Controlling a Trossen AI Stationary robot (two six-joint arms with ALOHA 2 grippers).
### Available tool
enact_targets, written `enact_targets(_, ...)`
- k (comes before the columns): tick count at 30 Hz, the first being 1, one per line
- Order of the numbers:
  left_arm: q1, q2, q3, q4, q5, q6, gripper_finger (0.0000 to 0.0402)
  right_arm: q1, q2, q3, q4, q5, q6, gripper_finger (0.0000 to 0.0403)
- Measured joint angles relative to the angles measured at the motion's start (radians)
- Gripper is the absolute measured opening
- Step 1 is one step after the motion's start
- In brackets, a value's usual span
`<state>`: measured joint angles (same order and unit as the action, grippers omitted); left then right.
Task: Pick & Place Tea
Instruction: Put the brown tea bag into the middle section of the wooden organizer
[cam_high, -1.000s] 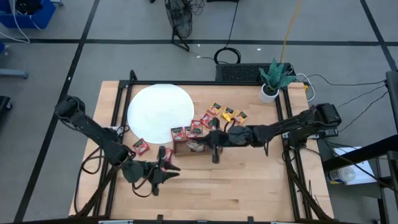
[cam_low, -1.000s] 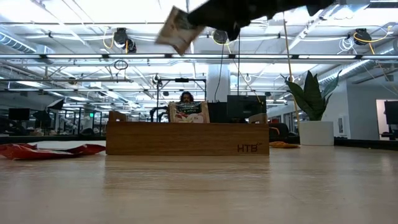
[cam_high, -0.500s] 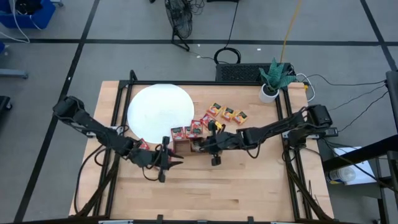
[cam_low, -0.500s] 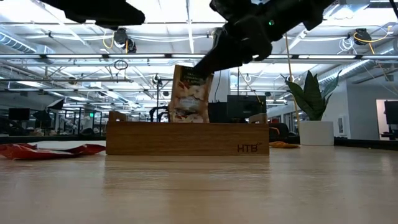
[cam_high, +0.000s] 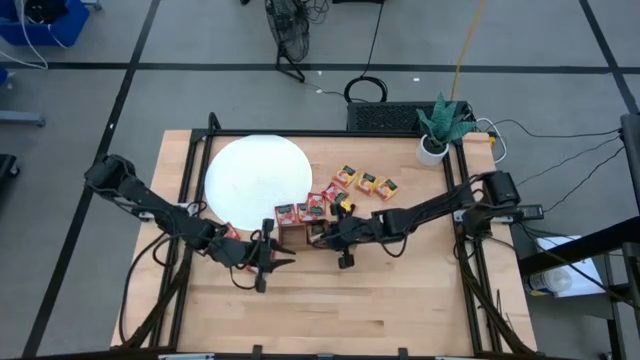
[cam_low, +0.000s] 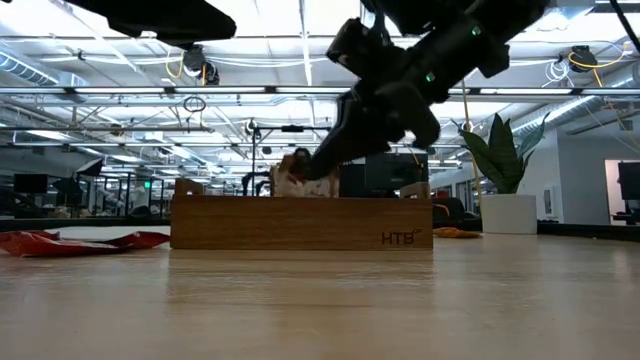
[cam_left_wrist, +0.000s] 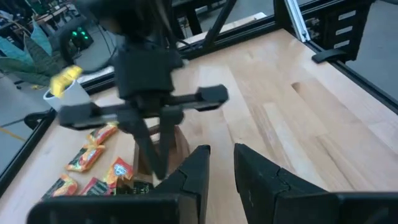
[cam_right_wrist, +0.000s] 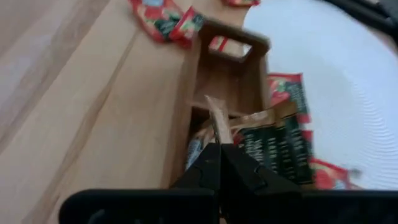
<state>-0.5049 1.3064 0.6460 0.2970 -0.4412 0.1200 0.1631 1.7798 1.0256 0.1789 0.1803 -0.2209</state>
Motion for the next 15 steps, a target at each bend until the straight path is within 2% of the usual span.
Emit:
enact_targets(9, 0.0, 0.0, 0.0, -0.011, 0.0, -0.011, 0.0081, 0.038, 0.015, 0.0, -0.014, -0.028, 0.077, 0.0)
enact_targets(15, 0.0, 0.0, 0.0, -0.011, -0.001, -0.012, 0.0081, 0.068, 0.016, 0.0, -0.091, -0.023, 0.136, 0.0)
